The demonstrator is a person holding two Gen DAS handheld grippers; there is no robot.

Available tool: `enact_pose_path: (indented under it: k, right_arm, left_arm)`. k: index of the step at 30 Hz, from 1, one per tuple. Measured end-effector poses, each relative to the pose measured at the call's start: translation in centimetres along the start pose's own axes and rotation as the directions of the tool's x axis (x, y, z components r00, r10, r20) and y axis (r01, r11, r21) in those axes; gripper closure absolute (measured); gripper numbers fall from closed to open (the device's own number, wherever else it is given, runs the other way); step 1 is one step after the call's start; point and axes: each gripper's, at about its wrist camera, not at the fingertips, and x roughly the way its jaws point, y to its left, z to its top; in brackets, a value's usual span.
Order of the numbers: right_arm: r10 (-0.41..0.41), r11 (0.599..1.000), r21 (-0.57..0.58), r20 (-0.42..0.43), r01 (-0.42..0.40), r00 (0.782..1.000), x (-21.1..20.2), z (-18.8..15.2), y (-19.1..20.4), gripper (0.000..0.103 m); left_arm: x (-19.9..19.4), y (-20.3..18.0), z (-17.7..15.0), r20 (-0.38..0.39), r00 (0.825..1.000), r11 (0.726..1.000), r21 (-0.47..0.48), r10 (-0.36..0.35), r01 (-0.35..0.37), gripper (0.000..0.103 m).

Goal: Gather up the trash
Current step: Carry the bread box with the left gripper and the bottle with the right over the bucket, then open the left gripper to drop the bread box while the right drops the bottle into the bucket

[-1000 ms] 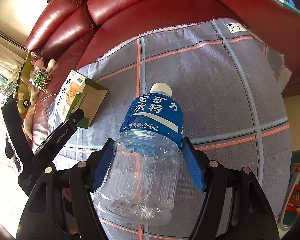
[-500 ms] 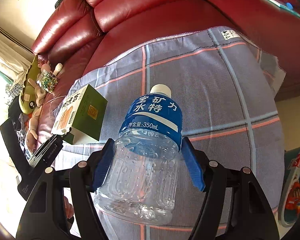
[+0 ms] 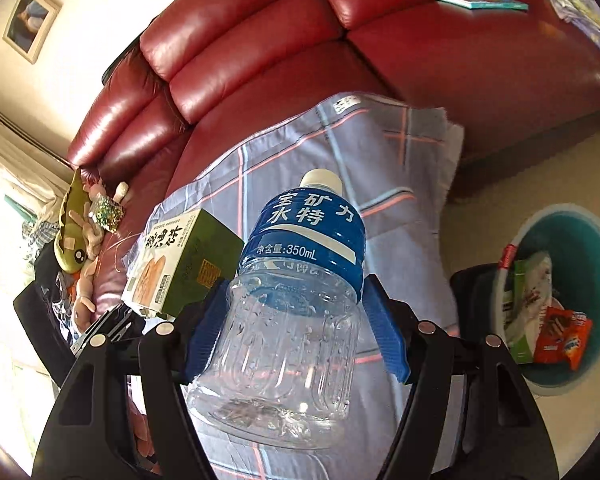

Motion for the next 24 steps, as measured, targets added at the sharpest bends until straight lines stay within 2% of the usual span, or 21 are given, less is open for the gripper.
enact_pose_path:
  k: [5,11,15,19,21,23,24]
  right_arm:
    - [-0.050,0.996,0.074,0.060,0.046,0.997,-5.5,-0.8,-6.4,0.038]
    - [-0.129,0.978,0.179,0.101,0.109,0.987,-10.7,-2.2,-14.5,0.038]
    - [-0.163,0.964,0.228,0.106,0.136,0.981,-12.7,-2.9,-18.8,0.038]
    - [-0.179,0.951,0.273,0.098,0.146,0.979,-13.1,-3.1,-22.0,0.038]
    - [-0.180,0.946,0.289,0.092,0.146,0.979,-12.9,-3.1,-23.0,0.038]
    - [-0.185,0.942,0.299,0.085,0.152,0.979,-12.5,-3.0,-23.8,0.038]
    - [-0.182,0.941,0.305,0.080,0.149,0.980,-12.3,-3.0,-24.3,0.038]
  left_arm:
    - [-0.8,-8.2,-0.8,-0.012,0.995,0.985,0.138,-0.101,0.102,0.085]
    - [0.2,-19.1,-2.1,-0.068,0.971,0.929,0.282,-0.228,0.238,0.085]
    - [2.5,-25.5,-3.7,-0.142,0.954,0.880,0.370,-0.264,0.298,0.085]
    - [5.5,-30.3,-5.0,-0.212,0.943,0.844,0.426,-0.257,0.326,0.084]
    - [7.2,-32.1,-5.5,-0.261,0.930,0.833,0.427,-0.259,0.352,0.077]
    - [8.6,-33.4,-5.6,-0.284,0.927,0.831,0.433,-0.244,0.351,0.051]
    - [8.9,-33.8,-5.7,-0.280,0.931,0.832,0.437,-0.234,0.341,0.034]
